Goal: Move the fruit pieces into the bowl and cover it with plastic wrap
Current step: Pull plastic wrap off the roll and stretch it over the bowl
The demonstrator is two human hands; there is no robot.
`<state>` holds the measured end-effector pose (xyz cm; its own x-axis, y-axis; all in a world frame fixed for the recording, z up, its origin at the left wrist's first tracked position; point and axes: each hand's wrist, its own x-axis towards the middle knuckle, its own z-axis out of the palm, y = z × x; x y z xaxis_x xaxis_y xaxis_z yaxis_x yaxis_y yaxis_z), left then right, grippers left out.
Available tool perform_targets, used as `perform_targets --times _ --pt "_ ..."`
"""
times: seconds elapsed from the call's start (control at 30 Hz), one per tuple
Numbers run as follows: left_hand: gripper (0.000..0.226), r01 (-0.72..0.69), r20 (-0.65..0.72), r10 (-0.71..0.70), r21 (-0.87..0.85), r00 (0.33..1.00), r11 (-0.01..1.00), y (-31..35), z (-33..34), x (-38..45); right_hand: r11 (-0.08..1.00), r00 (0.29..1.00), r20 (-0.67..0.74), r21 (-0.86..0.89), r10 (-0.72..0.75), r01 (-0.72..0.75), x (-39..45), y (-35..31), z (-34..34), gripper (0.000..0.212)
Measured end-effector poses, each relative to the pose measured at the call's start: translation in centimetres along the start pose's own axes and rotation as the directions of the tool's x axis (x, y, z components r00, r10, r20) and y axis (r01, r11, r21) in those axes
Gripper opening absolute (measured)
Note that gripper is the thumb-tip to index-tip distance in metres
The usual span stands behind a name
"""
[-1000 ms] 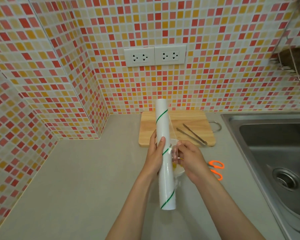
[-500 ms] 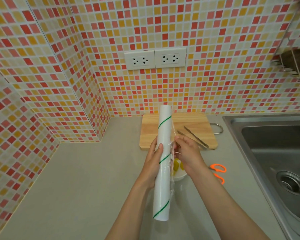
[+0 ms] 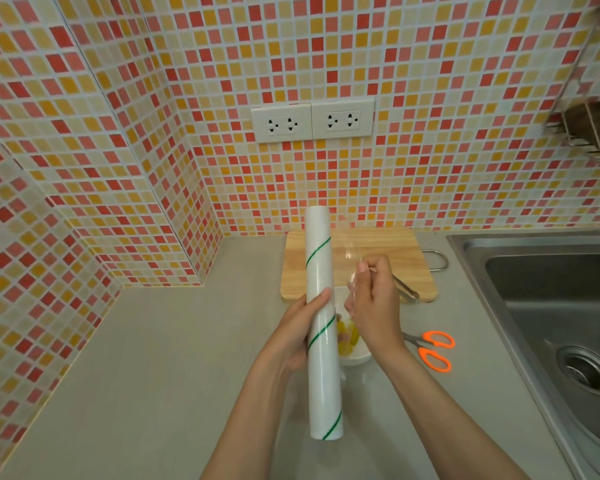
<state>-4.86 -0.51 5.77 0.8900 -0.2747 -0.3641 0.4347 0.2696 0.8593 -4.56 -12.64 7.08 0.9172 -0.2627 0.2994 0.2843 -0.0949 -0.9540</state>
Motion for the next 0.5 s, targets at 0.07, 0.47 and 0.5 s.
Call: perform_targets --times 0.07,0.47,0.5 --pt "0.048 0.0 0.042 0.0 0.012 0.999 1.0 0.6 0.1 -0.1 0.998 0.997 -0.04 -0.018 0.062 -0.063 0.4 0.1 0.0 0.019" --pt "0.041 -0.037 -0.045 0.037 0.016 0.998 0.999 1.1 -0.2 0.0 0.956 0.953 0.082 -0.055 0.291 -0.287 -2.3 0.1 -2.1 0.006" --pt "0.042 -0.044 -0.041 0.044 -0.001 0.998 0.999 1.4 -0.4 0.0 0.942 0.927 0.17 -0.058 0.336 -0.331 -3.4 0.2 -2.2 0.01"
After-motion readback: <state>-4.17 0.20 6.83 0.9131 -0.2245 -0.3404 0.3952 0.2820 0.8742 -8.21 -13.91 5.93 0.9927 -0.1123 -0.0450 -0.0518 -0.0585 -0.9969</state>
